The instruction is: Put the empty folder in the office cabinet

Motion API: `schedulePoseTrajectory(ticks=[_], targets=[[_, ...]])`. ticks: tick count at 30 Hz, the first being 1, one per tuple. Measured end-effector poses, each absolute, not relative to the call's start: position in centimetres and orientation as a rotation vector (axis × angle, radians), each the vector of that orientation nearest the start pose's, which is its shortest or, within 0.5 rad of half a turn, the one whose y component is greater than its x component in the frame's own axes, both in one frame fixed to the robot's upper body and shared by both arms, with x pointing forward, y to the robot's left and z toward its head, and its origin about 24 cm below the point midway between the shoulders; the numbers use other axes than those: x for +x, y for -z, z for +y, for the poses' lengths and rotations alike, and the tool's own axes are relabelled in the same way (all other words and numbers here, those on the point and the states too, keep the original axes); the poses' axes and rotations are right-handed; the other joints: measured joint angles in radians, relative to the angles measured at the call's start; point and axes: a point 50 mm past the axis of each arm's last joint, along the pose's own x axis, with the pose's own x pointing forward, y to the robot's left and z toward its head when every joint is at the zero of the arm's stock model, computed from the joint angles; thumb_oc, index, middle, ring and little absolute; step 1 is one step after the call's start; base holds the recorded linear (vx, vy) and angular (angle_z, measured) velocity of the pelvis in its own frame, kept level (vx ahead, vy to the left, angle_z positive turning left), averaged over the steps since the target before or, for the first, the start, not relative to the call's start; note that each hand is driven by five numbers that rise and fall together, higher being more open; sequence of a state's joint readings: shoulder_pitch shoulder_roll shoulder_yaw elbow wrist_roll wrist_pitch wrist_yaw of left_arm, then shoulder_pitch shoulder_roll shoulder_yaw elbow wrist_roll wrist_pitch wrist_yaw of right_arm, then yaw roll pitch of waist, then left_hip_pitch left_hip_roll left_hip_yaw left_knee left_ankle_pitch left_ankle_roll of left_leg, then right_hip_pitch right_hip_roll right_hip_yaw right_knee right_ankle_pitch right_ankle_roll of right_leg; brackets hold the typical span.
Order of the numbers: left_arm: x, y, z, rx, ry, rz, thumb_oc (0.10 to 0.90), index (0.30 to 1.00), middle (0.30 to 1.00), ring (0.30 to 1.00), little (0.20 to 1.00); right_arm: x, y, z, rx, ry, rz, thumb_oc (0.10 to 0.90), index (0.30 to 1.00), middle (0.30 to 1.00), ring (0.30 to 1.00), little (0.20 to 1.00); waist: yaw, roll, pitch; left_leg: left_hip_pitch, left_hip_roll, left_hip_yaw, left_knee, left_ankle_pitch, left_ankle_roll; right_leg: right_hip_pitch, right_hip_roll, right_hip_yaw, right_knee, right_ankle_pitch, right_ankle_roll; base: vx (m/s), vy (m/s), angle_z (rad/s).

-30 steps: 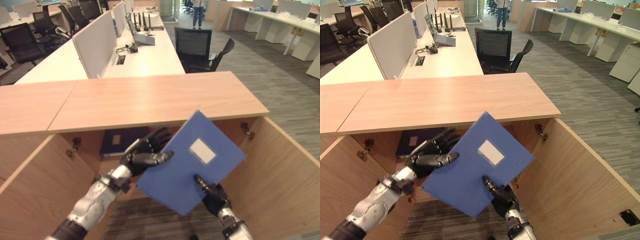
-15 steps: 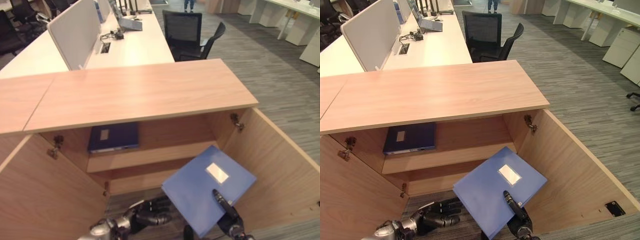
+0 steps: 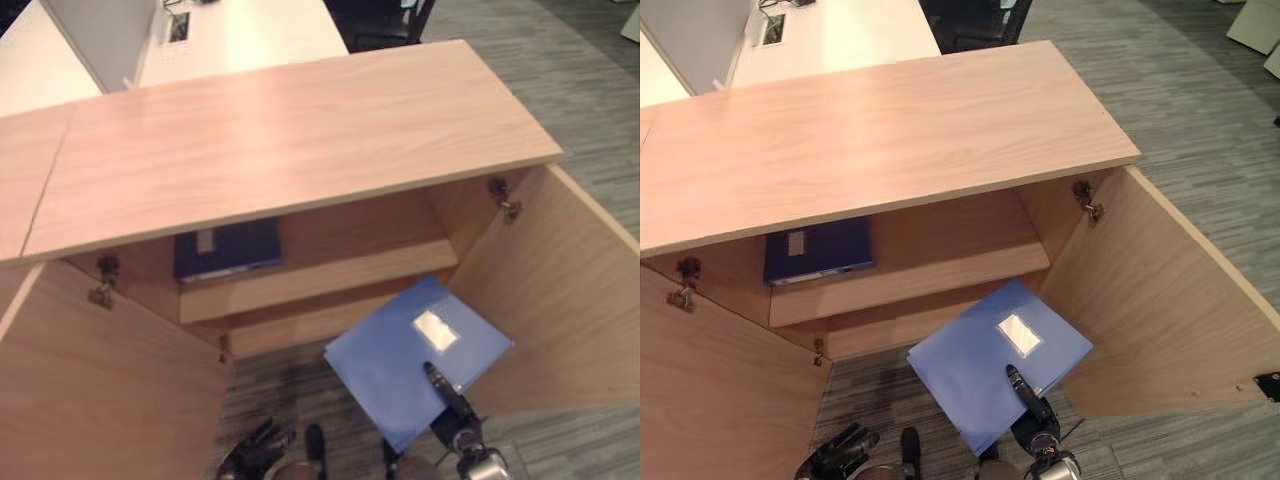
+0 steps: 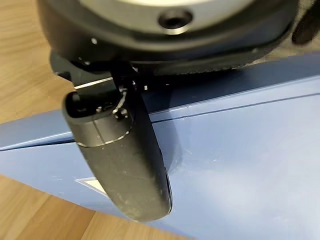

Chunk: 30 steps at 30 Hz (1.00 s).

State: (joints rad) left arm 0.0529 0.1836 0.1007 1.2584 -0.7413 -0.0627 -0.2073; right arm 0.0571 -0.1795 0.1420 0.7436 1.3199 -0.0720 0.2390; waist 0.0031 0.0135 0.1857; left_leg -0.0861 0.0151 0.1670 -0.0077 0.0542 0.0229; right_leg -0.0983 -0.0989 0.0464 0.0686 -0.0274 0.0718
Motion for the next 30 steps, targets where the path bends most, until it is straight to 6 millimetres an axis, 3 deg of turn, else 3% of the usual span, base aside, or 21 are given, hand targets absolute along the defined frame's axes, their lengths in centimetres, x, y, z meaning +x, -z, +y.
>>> schedulePoseTrajectory(ticks=[4, 7, 8, 9, 10, 11, 12, 13, 16, 18, 20, 25, 26, 27, 28, 29, 30], targets=[[5.3, 16.7, 23.6, -0.543, -0.510, 1.100, 0.800, 0.900, 0.900, 0.900, 0.900, 19.5, 9.9, -17.6, 1.091, 0.224, 0.471, 0.400, 0.300, 0.300, 0.300, 0.300, 0.009, -0.010, -0.005, -0.029, -0.027, 0.035, 0.004, -0.017, 0.024, -0.018, -0.028, 0.037, -0.063, 0.043, 0.026, 0.01, 0.142, -0.33], [4.8, 16.6, 24.3, -0.454, -0.504, 1.149, 0.800, 0.900, 0.900, 0.900, 0.900, 21.3, 7.7, -16.3, 1.106, 0.110, 0.390, 0.400, 0.300, 0.300, 0.300, 0.300, 0.030, -0.026, -0.013, -0.067, -0.037, 0.075, 0.012, -0.025, 0.040, -0.038, -0.051, 0.050, -0.107, 0.074, 0.025, -0.03, 0.129, -0.32], [4.8, 16.5, 24.7, -0.430, -0.504, 1.152, 0.800, 0.900, 0.900, 0.900, 0.900, 22.3, 6.4, -15.4, 1.107, 0.048, 0.354, 0.400, 0.300, 0.300, 0.300, 0.300, 0.042, -0.038, -0.021, -0.095, -0.047, 0.078, 0.039, -0.040, 0.050, -0.110, -0.042, 0.029, -0.022, 0.082, 0.054, -0.15, 0.213, -0.51], [4.8, 16.5, 24.7, -0.423, -0.502, 1.154, 0.800, 0.900, 0.900, 0.900, 0.900, 23.2, 4.6, -14.8, 1.105, -0.028, 0.297, 0.400, 0.300, 0.300, 0.300, 0.300, 0.051, -0.039, -0.019, -0.123, -0.033, 0.100, 0.043, -0.036, 0.058, -0.190, -0.038, 0.012, 0.072, 0.082, 0.056, -0.08, 0.139, -0.68], [4.9, 16.5, 24.8, -0.412, -0.499, 1.154, 0.800, 0.900, 0.900, 0.900, 0.900, 24.1, 3.2, -13.6, 1.113, -0.098, 0.253, 0.400, 0.300, 0.300, 0.300, 0.300, 0.048, -0.048, -0.006, -0.144, -0.035, 0.121, 0.068, -0.038, 0.067, -0.270, -0.033, -0.041, 0.187, 0.088, 0.063, -0.13, 0.090, -0.81], [5.3, 16.4, 24.8, -0.386, -0.467, 1.146, 0.800, 0.900, 0.900, 0.900, 0.900, 25.3, 1.2, -13.1, 1.089, -0.175, 0.187, 0.400, 0.300, 0.300, 0.300, 0.300, 0.050, -0.047, 0.030, -0.170, -0.004, 0.150, 0.121, -0.076, 0.070, -0.370, -0.072, -0.152, 0.339, 0.109, 0.077, -0.08, -0.008, -0.66], [5.9, 16.3, 24.7, -0.354, -0.424, 1.138, 0.800, 0.900, 0.900, 0.900, 0.900, 26.2, -0.5, -12.6, 1.081, -0.237, 0.132, 0.400, 0.300, 0.300, 0.300, 0.300, 0.053, -0.053, 0.060, -0.188, -0.008, 0.167, 0.154, -0.085, 0.074, -0.419, -0.135, -0.262, 0.403, 0.076, 0.057, -0.08, -0.067, -0.40], [6.3, 16.2, 24.6, -0.340, -0.406, 1.128, 0.800, 0.900, 0.900, 0.900, 0.900, 26.6, -1.6, -12.4, 1.071, -0.273, 0.098, 0.400, 0.300, 0.300, 0.300, 0.300, 0.052, -0.053, 0.069, -0.214, -0.008, 0.164, 0.185, -0.094, 0.079, -0.426, -0.159, -0.292, 0.382, 0.062, 0.049, -0.07, -0.092, -0.09], [11.3, 15.0, 24.6, -0.290, -0.335, 1.001, 0.800, 0.900, 0.900, 0.900, 0.900, 28.7, -7.3, -11.7, 1.042, -0.411, -0.104, 0.400, 0.300, 0.300, 0.300, 0.300, 0.046, -0.050, 0.180, -0.329, -0.021, 0.112, 0.249, -0.075, 0.061, -0.434, -0.146, -0.236, 0.222, 0.032, 0.062, -0.08, -0.162, 0.43], [14.0, 14.2, 23.9, -0.273, -0.293, 0.912, 0.800, 0.900, 0.900, 0.900, 0.900, 29.7, -9.0, -12.3, 1.037, -0.389, -0.200, 0.400, 0.300, 0.300, 0.300, 0.300, 0.055, -0.049, 0.243, -0.368, -0.059, 0.072, 0.217, -0.034, 0.016, -0.401, -0.125, -0.227, 0.175, 0.041, 0.015, -0.08, -0.191, 0.87], [15.1, 13.7, 23.7, -0.266, -0.269, 0.868, 0.800, 0.900, 0.900, 0.900, 0.900, 30.5, -10.5, -12.7, 1.018, -0.390, -0.261, 0.400, 0.300, 0.300, 0.300, 0.300, 0.058, -0.035, 0.295, -0.391, -0.057, 0.062, 0.203, -0.027, 0.005, -0.410, -0.123, -0.237, 0.169, 0.058, 0.014, 0.04, -0.122, 0.57], [13.1, 14.3, 23.9, -0.242, -0.273, 0.924, 0.800, 0.900, 0.900, 0.900, 0.900, 31.0, -11.3, -13.8, 1.027, -0.316, -0.319, 0.400, 0.300, 0.300, 0.300, 0.300, 0.080, -0.047, 0.328, -0.432, -0.044, 0.041, 0.198, -0.017, -0.034, -0.453, -0.116, -0.253, 0.181, 0.056, -0.001, 0.01, -0.093, 0.38], [12.7, 14.5, 23.8, -0.244, -0.279, 0.943, 0.800, 0.900, 0.900, 0.900, 0.900, 31.4, -12.4, -13.7, 1.037, -0.322, -0.362, 0.400, 0.300, 0.300, 0.300, 0.300, 0.079, -0.058, 0.334, -0.493, -0.049, 0.002, 0.295, -0.048, -0.027, -0.475, -0.118, -0.258, 0.184, 0.073, -0.017, -0.03, -0.055, -0.09], [11.9, 14.9, 23.7, -0.249, -0.290, 0.981, 0.800, 0.900, 0.900, 0.900, 0.900, 31.6, -12.9, -13.6, 1.040, -0.327, -0.370, 0.400, 0.300, 0.300, 0.300, 0.300, 0.086, -0.052, 0.335, -0.497, -0.034, -0.020, 0.318, -0.066, -0.018, -0.485, -0.100, -0.262, 0.184, 0.077, -0.014, -0.03, -0.055, -0.29], [11.5, 15.1, 23.7, -0.249, -0.298, 0.997, 0.800, 0.900, 0.900, 0.900, 0.900, 31.8, -13.4, -13.4, 1.047, -0.324, -0.384, 0.400, 0.300, 0.300, 0.300, 0.300, 0.092, -0.051, 0.337, -0.512, -0.020, -0.014, 0.312, -0.053, 0.003, -0.499, -0.090, -0.265, 0.195, 0.082, -0.011, -0.02, -0.032, -0.35], [11.6, 15.0, 23.7, -0.245, -0.309, 0.997, 0.800, 0.900, 0.900, 0.900, 0.900, 32.1, -14.2, -14.0, 1.062, -0.289, -0.432, 0.400, 0.300, 0.300, 0.300, 0.300, 0.089, -0.050, 0.340, -0.530, -0.014, -0.002, 0.305, -0.051, 0.000, -0.533, -0.097, -0.252, 0.262, 0.044, -0.033, -0.02, -0.031, -0.06], [11.6, 15.0, 23.8, -0.242, -0.310, 0.988, 0.800, 0.900, 0.900, 0.900, 0.900, 32.2, -14.5, -14.4, 1.076, -0.257, -0.456, 0.400, 0.300, 0.300, 0.300, 0.300, 0.090, -0.048, 0.341, -0.540, -0.014, 0.000, 0.309, -0.049, -0.001, -0.538, -0.107, -0.253, 0.289, 0.034, -0.032, -0.03, -0.053, 0.06]])
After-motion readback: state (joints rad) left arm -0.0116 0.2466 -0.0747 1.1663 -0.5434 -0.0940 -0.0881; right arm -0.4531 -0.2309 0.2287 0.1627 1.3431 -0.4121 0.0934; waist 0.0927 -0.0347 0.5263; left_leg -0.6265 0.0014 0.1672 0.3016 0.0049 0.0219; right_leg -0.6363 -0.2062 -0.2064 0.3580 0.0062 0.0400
